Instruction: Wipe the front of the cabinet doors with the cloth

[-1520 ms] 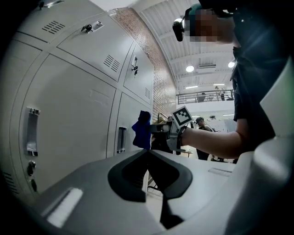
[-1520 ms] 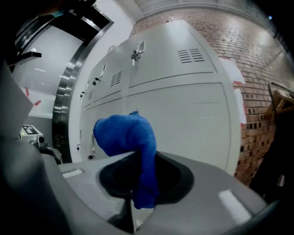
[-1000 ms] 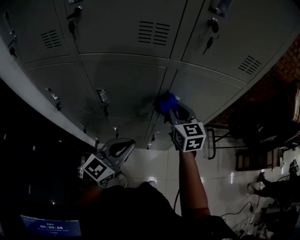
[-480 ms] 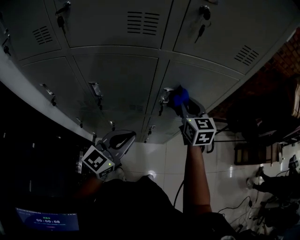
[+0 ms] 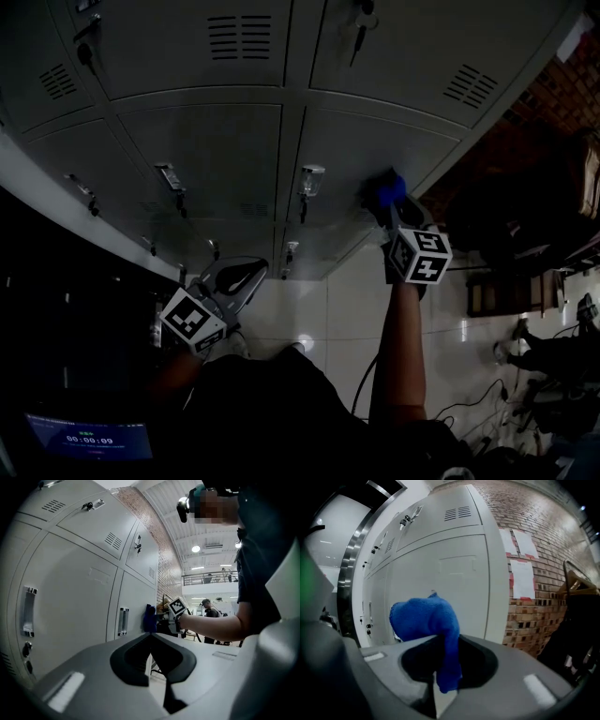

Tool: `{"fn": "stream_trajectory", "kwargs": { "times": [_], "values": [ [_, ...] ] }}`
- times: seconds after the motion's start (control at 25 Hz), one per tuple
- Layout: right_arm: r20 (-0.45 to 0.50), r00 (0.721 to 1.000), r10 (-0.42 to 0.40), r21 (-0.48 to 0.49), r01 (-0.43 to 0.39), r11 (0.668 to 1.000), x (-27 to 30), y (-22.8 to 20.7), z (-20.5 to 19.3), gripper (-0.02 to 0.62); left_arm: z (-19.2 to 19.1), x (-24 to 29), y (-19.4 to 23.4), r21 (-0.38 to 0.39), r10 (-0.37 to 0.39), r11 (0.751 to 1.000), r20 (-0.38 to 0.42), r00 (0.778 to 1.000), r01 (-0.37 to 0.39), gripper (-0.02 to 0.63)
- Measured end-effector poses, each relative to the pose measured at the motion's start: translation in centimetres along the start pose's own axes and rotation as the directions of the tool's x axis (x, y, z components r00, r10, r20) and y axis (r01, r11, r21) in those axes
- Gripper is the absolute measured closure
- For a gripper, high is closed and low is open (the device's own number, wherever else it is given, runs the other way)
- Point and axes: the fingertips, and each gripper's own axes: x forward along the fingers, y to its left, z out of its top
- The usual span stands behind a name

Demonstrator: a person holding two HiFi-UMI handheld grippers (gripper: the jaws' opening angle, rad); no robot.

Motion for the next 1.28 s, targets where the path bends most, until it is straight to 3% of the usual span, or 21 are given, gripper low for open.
{"fn": "stream_trajectory", "kwargs": {
  "times": [0.24, 0.48, 0.6, 0.76, 0.96, 1.28],
  "values": [
    [-0.013, 0.990, -0.140, -0.022, 0.140, 0.990, -1.3, -5.0, -1.4, 0.523, -0.1, 0.7, -1.1, 0.004, -0.014, 1.000, -0.005, 1.000, 0.014, 0.603],
    [-0.024, 0.972, -0.234, -0.042, 0.233, 0.972, -2.4, -7.7, -2.6, 0.523, -0.1, 0.7, -1.7, 0.004, -0.019, 1.000, -0.010, 1.000, 0.019, 0.603],
    [-0.006, 0.970, -0.244, -0.035, 0.244, 0.969, -3.6, -7.6, -2.7, 0.523, -0.3, 0.4, -1.9, 0.002, -0.027, 1.000, -0.012, 1.000, 0.027, 0.603],
    [0.008, 0.983, -0.182, -0.044, 0.182, 0.982, -4.3, -4.0, -2.8, 0.523, -0.6, -0.3, -1.7, 0.000, -0.033, 0.999, -0.017, 0.999, 0.033, 0.602],
    [0.005, 1.000, 0.001, -0.080, 0.000, 0.997, -2.7, 4.7, -4.2, 0.523, -0.6, -1.3, -1.6, 0.000, -0.047, 0.999, -0.004, 0.999, 0.047, 0.602],
    [-0.029, 0.970, 0.241, -0.087, -0.243, 0.966, 0.9, 18.0, -5.1, 0.523, -0.5, -4.1, 0.0, -0.007, -0.005, 1.000, -0.004, 1.000, 0.005, 0.603]
  ]
}}
